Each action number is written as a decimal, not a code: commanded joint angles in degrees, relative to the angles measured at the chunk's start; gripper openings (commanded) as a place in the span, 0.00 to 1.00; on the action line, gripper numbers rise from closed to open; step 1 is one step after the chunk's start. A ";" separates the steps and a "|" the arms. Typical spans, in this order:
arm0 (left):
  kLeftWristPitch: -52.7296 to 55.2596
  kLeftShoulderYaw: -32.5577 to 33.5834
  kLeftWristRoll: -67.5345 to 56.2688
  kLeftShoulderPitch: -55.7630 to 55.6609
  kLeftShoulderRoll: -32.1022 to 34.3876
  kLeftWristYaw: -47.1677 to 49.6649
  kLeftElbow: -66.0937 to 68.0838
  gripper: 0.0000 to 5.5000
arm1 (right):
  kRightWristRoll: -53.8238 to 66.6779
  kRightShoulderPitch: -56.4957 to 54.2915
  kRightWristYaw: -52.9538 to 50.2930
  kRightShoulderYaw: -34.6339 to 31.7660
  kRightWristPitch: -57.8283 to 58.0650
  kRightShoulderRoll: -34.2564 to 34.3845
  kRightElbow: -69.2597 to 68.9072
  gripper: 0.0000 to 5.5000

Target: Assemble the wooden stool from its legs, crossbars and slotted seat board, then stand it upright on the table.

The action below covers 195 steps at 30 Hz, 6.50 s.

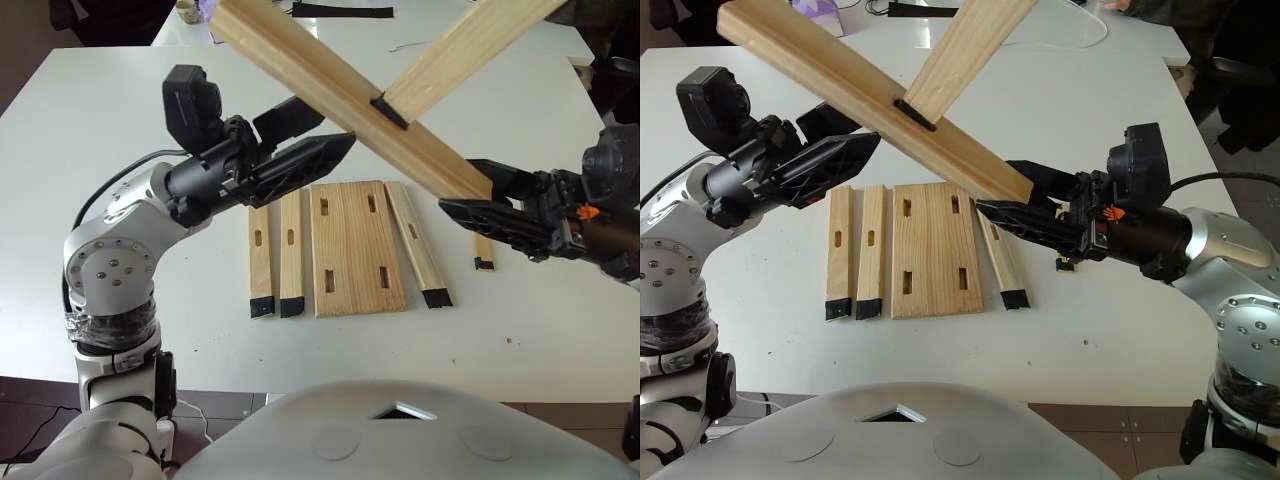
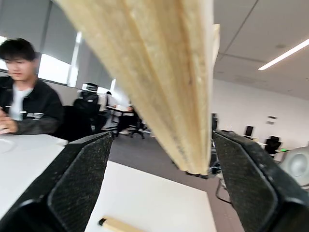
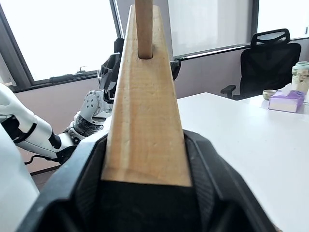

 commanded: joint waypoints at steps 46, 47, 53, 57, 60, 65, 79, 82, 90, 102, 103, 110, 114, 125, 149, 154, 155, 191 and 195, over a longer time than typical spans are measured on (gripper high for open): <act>-9.76 5.62 25.73 18.33 21.15 -26.79 -8.02 0.37 | -17.03 19.00 7.88 -13.15 -8.28 0.28 13.56 0.58; -12.71 4.27 29.47 19.72 21.29 -28.28 -7.08 0.37 | -17.52 19.85 7.51 -12.74 -8.76 1.18 12.75 0.58; -22.18 -0.15 39.83 22.43 20.07 -31.67 -1.44 0.37 | -19.77 20.75 6.50 -10.73 -9.94 2.56 11.22 0.58; -24.29 -0.96 41.31 24.21 20.38 -32.73 -0.16 0.37 | -20.89 19.85 5.85 -9.78 -10.18 2.44 11.58 0.58; -25.56 -1.91 42.35 25.90 20.77 -32.93 -0.11 0.37 | -22.45 19.31 5.46 -8.47 -10.81 2.69 11.70 0.58; -25.85 -1.47 41.62 27.94 23.09 -33.85 -1.27 0.37 | -22.75 19.44 5.12 -8.34 -11.07 2.84 11.12 0.58; -21.98 1.11 35.56 24.56 25.72 -31.56 -4.90 0.37 | -22.89 22.38 2.84 -8.62 -12.01 4.76 8.19 0.58; -21.11 2.32 34.61 25.34 26.05 -31.96 -6.11 0.37 | -22.91 23.09 2.55 -8.72 -12.29 5.17 7.66 0.58; -20.64 2.82 35.46 27.01 26.47 -33.38 -5.59 0.37 | -23.22 23.83 1.99 -8.34 -12.73 5.82 7.20 0.58; -24.00 -0.89 41.09 24.56 25.06 -31.95 -2.13 0.37 | -23.78 22.92 1.84 -7.19 -13.08 5.46 7.75 0.58; -24.88 -1.44 42.34 25.07 25.42 -32.44 -1.98 0.37 | -23.81 22.86 1.82 -7.15 -13.10 5.47 7.77 0.58; -27.50 -7.10 49.79 26.98 27.01 -31.86 -2.14 0.37 | -24.67 22.90 1.63 -6.30 -13.53 5.68 7.68 0.58; -26.98 -10.91 52.15 24.76 26.70 -30.16 -1.07 0.37 | -24.93 22.62 1.42 -5.67 -13.68 5.88 7.67 0.58; -29.03 -18.59 53.83 15.64 24.87 -29.78 8.15 0.37 | -25.98 20.42 1.02 -2.54 -13.71 5.70 8.69 0.58; 0.67 -2.97 49.66 32.20 19.46 -5.02 -6.29 0.61 | -30.06 27.97 -1.27 -2.40 -18.10 10.32 5.87 0.58; 9.63 -3.74 49.31 34.22 15.35 4.33 -10.96 0.61 | -30.06 28.73 -2.41 -2.61 -18.56 11.39 4.99 0.58; 9.83 -4.41 50.11 34.65 15.35 5.21 -11.12 0.61 | -30.20 28.70 -2.49 -2.45 -18.61 11.45 5.02 0.58; -5.68 -7.17 57.91 28.34 19.55 -7.87 18.23 0.37 | -31.22 30.30 -4.50 -0.79 -20.08 12.34 4.07 0.58; -6.84 -5.86 56.18 26.69 16.15 -7.27 18.75 0.37 | -31.61 29.37 -4.43 -0.37 -20.10 12.17 4.58 0.58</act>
